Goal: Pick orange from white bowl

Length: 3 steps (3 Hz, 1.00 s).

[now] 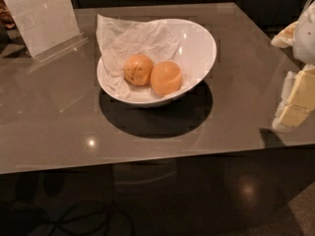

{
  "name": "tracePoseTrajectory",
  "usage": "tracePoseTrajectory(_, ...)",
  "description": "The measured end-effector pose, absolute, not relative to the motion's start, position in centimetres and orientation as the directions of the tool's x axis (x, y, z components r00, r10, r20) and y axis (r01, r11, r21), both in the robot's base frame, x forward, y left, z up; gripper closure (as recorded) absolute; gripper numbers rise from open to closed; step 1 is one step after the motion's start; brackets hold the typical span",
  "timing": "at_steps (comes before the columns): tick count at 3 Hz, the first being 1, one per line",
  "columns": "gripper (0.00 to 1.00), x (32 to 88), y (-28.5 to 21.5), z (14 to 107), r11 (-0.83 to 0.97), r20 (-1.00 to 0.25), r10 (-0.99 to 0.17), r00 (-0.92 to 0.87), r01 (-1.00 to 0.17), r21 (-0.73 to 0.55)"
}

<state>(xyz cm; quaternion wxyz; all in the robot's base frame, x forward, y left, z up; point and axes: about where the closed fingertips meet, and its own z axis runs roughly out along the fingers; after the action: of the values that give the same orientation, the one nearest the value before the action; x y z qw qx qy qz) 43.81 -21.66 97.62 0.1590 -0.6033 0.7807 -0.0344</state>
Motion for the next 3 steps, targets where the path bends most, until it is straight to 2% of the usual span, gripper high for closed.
tracePoseTrajectory(2,0.0,44.5,-21.0,97.8,0.268,-0.244,-0.947,-0.208,-0.932,-0.245)
tracePoseTrajectory(3,0.0,47.3,-18.1,98.2,0.214,-0.328,-0.936,-0.129,-0.948,-0.237)
